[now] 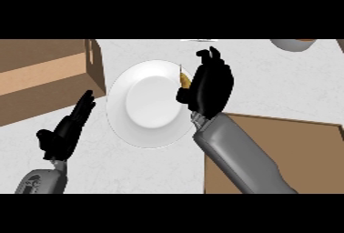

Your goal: Pick the pear from the tray and place it in the plate

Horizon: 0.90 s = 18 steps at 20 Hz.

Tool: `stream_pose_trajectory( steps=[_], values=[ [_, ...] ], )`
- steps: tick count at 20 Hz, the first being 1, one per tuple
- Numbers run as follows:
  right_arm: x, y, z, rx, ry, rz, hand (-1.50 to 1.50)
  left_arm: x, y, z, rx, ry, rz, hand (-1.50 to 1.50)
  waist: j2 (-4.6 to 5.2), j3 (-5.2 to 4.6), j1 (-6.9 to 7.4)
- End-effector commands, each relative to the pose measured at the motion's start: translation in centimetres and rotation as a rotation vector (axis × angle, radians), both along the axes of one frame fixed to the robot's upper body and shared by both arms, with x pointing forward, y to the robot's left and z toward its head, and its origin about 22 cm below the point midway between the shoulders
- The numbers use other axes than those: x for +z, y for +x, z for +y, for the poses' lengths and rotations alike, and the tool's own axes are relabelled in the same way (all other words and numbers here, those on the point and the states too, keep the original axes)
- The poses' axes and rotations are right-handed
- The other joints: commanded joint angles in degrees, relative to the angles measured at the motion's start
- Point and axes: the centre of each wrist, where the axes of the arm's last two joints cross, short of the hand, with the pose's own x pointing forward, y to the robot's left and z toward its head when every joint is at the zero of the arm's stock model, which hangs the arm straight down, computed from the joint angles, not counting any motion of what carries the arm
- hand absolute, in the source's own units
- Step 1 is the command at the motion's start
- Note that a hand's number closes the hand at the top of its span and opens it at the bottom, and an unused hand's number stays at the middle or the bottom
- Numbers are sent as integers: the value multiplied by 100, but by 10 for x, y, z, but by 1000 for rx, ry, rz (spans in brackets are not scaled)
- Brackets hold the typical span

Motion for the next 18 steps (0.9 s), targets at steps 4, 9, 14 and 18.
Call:
stream_pose_trajectory(
  steps=[4,9,14,18],
  values=[
    [16,9,-4,-161,360,-180,-150,-1,4,-9,12,-12,-5,0,-28,6,-52],
    [17,-1,-20,-153,515,-320,-150,-9,-7,4,26,6,21,0,-104,15,-162],
    [-11,-26,-36,-137,634,-414,-150,-3,-5,12,60,-7,22,0,-129,15,-370],
    [-54,-69,-36,-115,643,-392,-150,-11,-17,18,79,-7,36,0,-156,6,-468]
  ],
)
